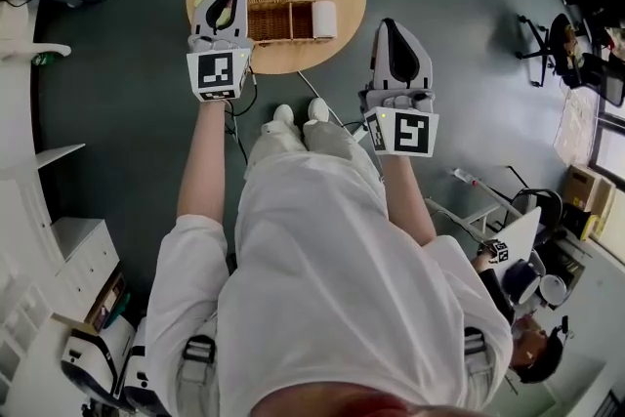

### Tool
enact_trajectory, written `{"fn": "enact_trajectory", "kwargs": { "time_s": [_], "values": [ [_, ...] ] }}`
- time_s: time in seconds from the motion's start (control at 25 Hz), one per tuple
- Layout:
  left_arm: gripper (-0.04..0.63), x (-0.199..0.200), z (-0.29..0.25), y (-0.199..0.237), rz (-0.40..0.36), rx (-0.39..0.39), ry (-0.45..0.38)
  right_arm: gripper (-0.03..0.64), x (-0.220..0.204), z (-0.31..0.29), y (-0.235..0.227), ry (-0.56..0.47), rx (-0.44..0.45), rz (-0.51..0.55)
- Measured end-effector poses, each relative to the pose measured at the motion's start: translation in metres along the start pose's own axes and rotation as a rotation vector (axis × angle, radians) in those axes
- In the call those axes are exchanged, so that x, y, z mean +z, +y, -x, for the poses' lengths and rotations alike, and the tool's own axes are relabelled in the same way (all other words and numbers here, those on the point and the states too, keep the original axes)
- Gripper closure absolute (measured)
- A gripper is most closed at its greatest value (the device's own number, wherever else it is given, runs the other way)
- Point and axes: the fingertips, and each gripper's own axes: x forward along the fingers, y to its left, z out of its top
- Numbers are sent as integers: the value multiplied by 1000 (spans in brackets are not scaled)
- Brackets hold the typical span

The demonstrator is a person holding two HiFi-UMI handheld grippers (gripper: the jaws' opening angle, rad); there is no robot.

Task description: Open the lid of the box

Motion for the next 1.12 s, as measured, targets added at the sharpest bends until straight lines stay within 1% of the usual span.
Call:
{"fn": "enact_trajectory", "kwargs": {
  "time_s": [0.16, 0.4, 0.6, 0.88, 1.0, 1.12],
  "values": [
    [604, 30, 28, -11, -33, 19, -51, 618, 9, 1, 16, -31, 17, 18],
    [604, 65, 77, -23, -33, 80, -98, 618, 19, 24, 33, -67, 41, 36],
    [604, 82, 133, -45, -43, 125, -98, 620, 34, 66, 42, -108, 42, 43],
    [603, 96, 218, -95, -48, 169, -91, 620, 44, 149, 49, -122, 52, 8],
    [603, 99, 246, -108, -56, 190, -80, 621, 49, 177, 52, -124, 59, -19],
    [603, 99, 263, -116, -46, 200, -66, 621, 54, 194, 57, -128, 62, -25]
  ]
}}
